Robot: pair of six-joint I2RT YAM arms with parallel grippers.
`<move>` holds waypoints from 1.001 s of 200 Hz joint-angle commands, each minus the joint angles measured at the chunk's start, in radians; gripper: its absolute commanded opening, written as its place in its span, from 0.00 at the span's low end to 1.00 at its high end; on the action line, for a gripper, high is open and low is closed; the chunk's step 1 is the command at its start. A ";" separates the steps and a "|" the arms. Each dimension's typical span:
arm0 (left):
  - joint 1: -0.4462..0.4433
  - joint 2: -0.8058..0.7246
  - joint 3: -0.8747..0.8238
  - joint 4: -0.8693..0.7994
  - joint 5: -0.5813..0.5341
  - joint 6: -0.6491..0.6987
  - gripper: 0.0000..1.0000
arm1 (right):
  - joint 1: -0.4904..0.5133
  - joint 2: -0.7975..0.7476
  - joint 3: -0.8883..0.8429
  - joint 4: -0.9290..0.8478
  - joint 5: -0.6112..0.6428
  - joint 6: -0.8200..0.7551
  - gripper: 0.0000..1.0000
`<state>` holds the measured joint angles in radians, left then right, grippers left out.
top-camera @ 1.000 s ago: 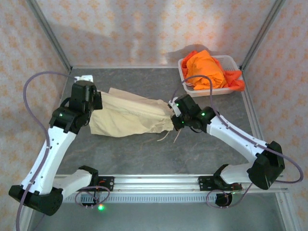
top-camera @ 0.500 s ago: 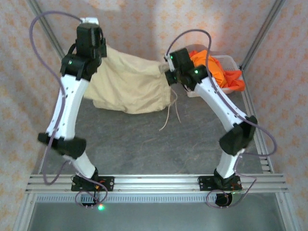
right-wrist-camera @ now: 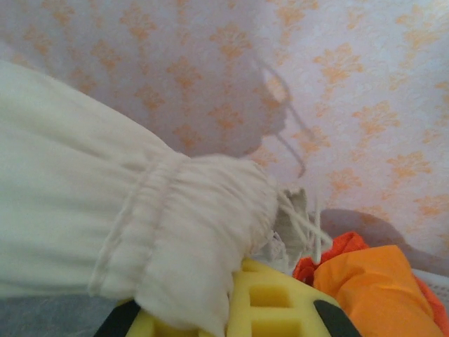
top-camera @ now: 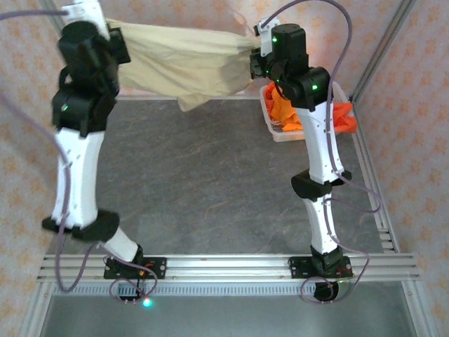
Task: Fold and stack the shorts
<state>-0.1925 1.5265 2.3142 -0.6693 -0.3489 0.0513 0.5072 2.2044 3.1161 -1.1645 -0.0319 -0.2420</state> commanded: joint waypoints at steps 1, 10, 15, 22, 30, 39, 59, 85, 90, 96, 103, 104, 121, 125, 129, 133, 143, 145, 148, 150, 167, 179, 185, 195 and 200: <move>0.008 -0.147 -0.213 0.152 0.005 0.000 0.00 | -0.005 0.006 -0.039 -0.157 -0.051 -0.007 0.01; 0.005 -0.220 -0.349 0.193 0.018 -0.001 0.00 | -0.006 0.005 -0.073 -0.191 -0.073 -0.006 0.02; 0.005 -0.261 -0.422 0.214 0.027 -0.003 0.00 | -0.003 0.001 -0.099 -0.207 -0.081 -0.006 0.04; 0.001 -0.315 -0.516 0.233 0.034 -0.006 0.00 | 0.002 -0.009 -0.144 -0.229 -0.090 -0.007 0.05; -0.001 -0.368 -0.612 0.245 0.039 -0.013 0.00 | 0.011 -0.020 -0.189 -0.255 -0.079 -0.012 0.06; -0.002 -0.425 -0.710 0.247 0.044 -0.019 0.00 | 0.026 -0.039 -0.251 -0.275 -0.053 -0.013 0.07; -0.002 -0.509 -0.851 0.202 0.055 -0.056 0.00 | 0.068 -0.112 -0.452 -0.279 0.001 -0.026 0.07; -0.005 -0.556 -0.949 0.116 0.077 -0.087 0.00 | 0.116 -0.371 -1.000 0.023 0.005 -0.016 0.08; -0.004 -0.557 -0.958 0.097 0.076 -0.092 0.00 | 0.120 -0.427 -1.109 0.103 -0.002 -0.007 0.09; -0.005 -0.557 -0.968 0.066 0.077 -0.100 0.00 | 0.122 -0.487 -1.233 0.189 -0.020 0.008 0.10; -0.004 -0.554 -0.978 0.035 0.083 -0.102 0.00 | 0.122 -0.536 -1.337 0.248 -0.042 0.025 0.10; -0.005 -0.553 -0.980 0.030 0.084 -0.103 0.00 | 0.122 -0.542 -1.353 0.255 -0.045 0.028 0.10; -0.005 -0.537 -0.996 -0.058 0.092 -0.102 0.00 | 0.122 -0.603 -1.528 0.305 -0.073 0.076 0.09; -0.004 -0.532 -1.000 -0.079 0.089 -0.105 0.00 | 0.124 -0.611 -1.562 0.312 -0.078 0.087 0.09; -0.005 -0.528 -1.005 -0.094 0.079 -0.108 0.00 | 0.124 -0.617 -1.591 0.318 -0.085 0.098 0.08; -0.004 -0.524 -1.012 -0.108 0.073 -0.108 0.00 | 0.126 -0.621 -1.619 0.324 -0.092 0.109 0.08; -0.004 -0.517 -1.031 -0.121 0.056 -0.108 0.00 | 0.129 -0.629 -1.676 0.335 -0.108 0.133 0.08; -0.004 -0.516 -1.036 -0.121 0.052 -0.108 0.00 | 0.129 -0.629 -1.686 0.339 -0.110 0.137 0.08; -0.005 -0.514 -1.042 -0.120 0.049 -0.106 0.00 | 0.131 -0.631 -1.700 0.343 -0.114 0.146 0.08; -0.005 -0.513 -1.043 -0.117 0.046 -0.104 0.00 | 0.132 -0.632 -1.708 0.345 -0.114 0.149 0.08; -0.004 -0.496 -1.045 -0.102 0.022 -0.090 0.00 | 0.135 -0.633 -1.747 0.363 -0.115 0.176 0.08; -0.003 -0.464 -1.026 -0.082 0.004 -0.072 0.00 | 0.137 -0.622 -1.745 0.365 -0.106 0.185 0.08; -0.002 -0.440 -1.010 -0.072 0.000 -0.061 0.00 | 0.137 -0.613 -1.734 0.363 -0.093 0.187 0.08; -0.002 -0.390 -0.968 -0.073 -0.009 -0.050 0.00 | 0.137 -0.594 -1.708 0.358 -0.071 0.188 0.09; -0.001 -0.354 -0.944 -0.077 -0.015 -0.047 0.00 | 0.137 -0.582 -1.692 0.352 -0.061 0.188 0.09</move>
<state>-0.2028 1.0882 1.2816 -0.7605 -0.2584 -0.0273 0.6495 1.5967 1.3785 -0.8253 -0.1642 -0.0971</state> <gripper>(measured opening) 0.041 0.086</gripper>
